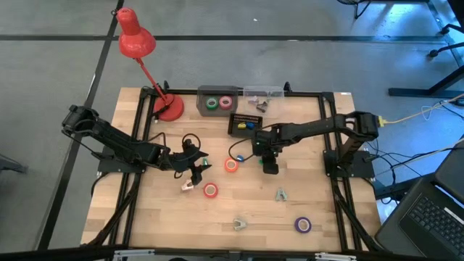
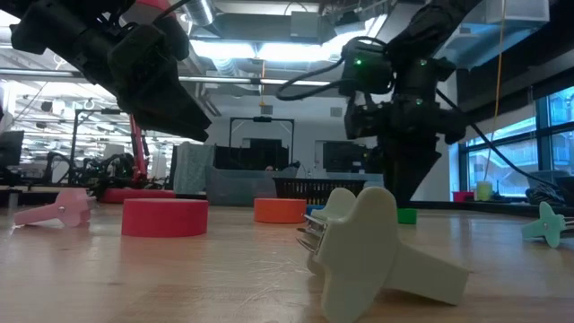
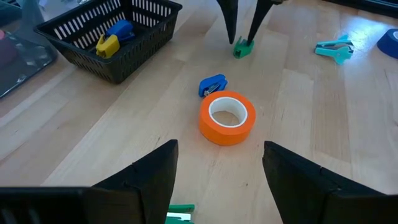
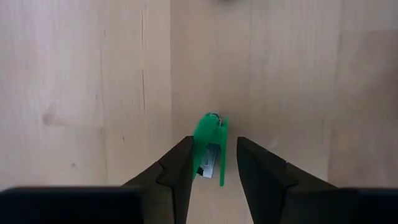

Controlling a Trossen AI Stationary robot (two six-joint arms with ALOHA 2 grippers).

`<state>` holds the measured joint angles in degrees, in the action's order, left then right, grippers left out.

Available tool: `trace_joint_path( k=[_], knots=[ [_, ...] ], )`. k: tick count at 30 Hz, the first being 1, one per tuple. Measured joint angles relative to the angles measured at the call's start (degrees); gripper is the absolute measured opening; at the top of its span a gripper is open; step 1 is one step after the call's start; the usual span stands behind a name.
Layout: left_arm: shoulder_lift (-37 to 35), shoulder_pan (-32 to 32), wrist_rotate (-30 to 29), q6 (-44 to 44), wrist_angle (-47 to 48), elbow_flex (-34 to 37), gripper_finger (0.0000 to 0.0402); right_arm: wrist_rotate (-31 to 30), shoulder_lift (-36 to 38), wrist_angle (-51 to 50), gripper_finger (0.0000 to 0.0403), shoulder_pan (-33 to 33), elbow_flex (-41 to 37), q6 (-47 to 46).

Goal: Pick and place Stapler, Stapler remover, tape
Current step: Put the right green mini-stapler into the black bin

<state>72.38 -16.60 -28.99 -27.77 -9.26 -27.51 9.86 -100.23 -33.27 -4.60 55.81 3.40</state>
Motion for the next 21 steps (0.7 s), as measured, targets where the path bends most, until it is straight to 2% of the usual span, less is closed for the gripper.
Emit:
trace_joint_path(
  k=[7,9,12,15,18,21],
  knots=[
    [0.0,0.0,0.0,0.0,0.0,0.0,0.0226,0.4,-0.2,0.5,0.0124,0.0,-0.1,-1.3],
    [0.0,0.0,0.0,0.0,0.0,0.0,0.0226,2.3,-0.3,0.3,0.0124,0.0,-0.1,-3.2],
    [0.0,0.0,0.0,0.0,0.0,0.0,0.0226,8.5,-0.5,-0.9,0.0124,0.0,-0.3,-4.6],
    [0.0,0.0,0.0,0.0,0.0,0.0,0.0226,9.6,-0.5,-1.1,0.0126,0.1,-0.4,-5.0],
    [0.0,0.2,0.1,0.0,0.0,0.0,0.0226,8.6,-0.5,-1.4,0.0144,0.1,-0.4,-4.7],
    [0.0,0.2,0.1,0.0,0.0,0.0,0.0226,7.6,-0.6,-1.4,0.0181,0.1,-0.3,-4.5]
  ],
)
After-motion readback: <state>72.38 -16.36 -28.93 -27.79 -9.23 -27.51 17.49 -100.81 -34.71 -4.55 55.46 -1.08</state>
